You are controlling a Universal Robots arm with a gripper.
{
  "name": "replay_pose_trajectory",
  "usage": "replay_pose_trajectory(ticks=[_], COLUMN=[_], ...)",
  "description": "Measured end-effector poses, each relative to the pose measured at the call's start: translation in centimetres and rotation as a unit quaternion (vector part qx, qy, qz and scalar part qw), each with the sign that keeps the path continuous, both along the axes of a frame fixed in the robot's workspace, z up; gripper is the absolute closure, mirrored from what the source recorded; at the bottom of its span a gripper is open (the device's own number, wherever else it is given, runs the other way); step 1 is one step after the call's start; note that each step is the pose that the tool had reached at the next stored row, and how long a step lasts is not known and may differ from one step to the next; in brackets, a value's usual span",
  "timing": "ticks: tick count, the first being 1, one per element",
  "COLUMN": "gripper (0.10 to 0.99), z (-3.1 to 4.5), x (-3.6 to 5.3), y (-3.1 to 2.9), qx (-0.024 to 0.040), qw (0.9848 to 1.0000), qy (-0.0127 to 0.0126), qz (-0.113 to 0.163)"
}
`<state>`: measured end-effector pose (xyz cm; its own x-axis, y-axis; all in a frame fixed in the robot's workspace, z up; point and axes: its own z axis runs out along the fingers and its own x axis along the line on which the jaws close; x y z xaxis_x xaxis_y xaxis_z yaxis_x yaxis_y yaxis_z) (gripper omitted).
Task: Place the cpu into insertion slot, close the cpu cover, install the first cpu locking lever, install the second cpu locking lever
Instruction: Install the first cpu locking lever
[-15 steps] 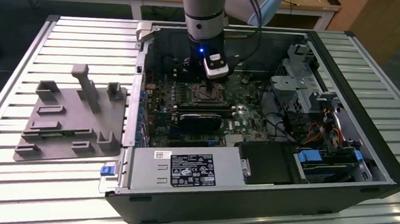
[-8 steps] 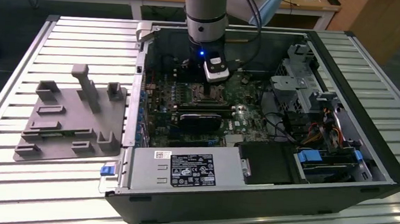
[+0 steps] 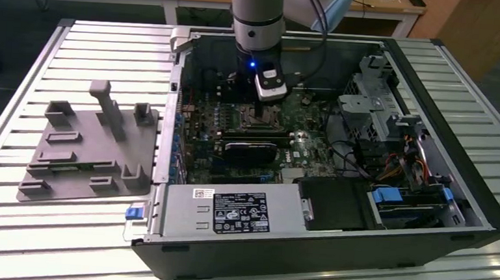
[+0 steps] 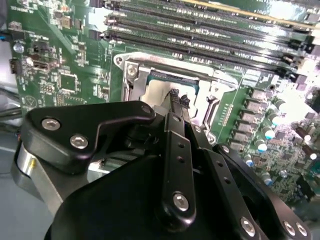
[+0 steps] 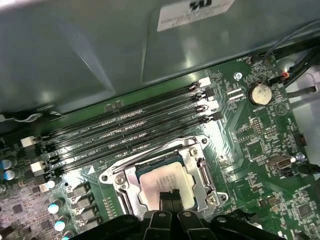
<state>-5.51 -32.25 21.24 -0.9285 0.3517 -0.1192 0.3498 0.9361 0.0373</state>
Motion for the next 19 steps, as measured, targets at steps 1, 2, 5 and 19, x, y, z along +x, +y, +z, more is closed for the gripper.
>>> replay_pose_trajectory(ticks=[1, 2, 5, 19], gripper=[0.980, 0.980, 0.980, 0.980], z=[0.24, 0.45, 1.07, 1.20], x=[0.00, 0.00, 0.00, 1.14], y=[0.00, 0.00, 0.00, 0.00], qx=[0.0001, 0.0001, 0.0000, -0.0061], qw=[1.0000, 1.0000, 1.0000, 0.9999], qy=[0.0000, 0.0000, 0.0000, 0.0091], qz=[0.000, 0.000, 0.000, 0.000])
